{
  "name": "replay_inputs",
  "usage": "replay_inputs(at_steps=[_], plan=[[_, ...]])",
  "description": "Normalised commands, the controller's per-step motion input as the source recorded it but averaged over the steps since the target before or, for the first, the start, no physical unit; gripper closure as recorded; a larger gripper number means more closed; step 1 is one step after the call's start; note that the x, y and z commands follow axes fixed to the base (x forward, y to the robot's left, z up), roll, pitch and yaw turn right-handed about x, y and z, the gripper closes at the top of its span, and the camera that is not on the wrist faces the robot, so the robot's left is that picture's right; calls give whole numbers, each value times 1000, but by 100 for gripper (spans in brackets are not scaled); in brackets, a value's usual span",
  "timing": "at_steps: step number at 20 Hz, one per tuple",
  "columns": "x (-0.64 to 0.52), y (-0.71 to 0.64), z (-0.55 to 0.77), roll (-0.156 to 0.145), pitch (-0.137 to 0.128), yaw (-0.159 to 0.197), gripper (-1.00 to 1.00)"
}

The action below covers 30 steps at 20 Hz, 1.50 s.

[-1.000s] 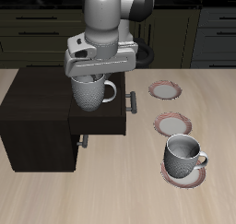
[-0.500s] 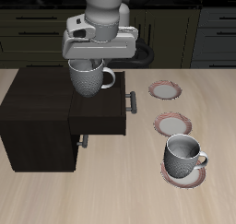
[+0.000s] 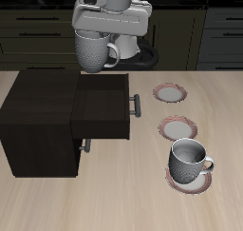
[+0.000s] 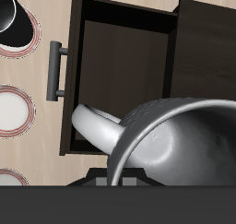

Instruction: Place the porcelain mug that is in the drawer onto the nearest plate relative to the robot

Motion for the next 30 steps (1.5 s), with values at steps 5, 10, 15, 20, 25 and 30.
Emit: replay_inputs(at_steps=[5, 10, 15, 20, 25, 30], plan=[[-518, 446, 169, 46, -41, -48, 100], [-356, 423, -113, 63, 6, 5, 100], [-328, 476, -207, 32, -4, -24, 100], [-263, 483, -143, 42, 7, -25, 100], [-244, 462, -41, 22, -13, -51, 100], [-149, 192, -105, 0, -19, -46, 100]])
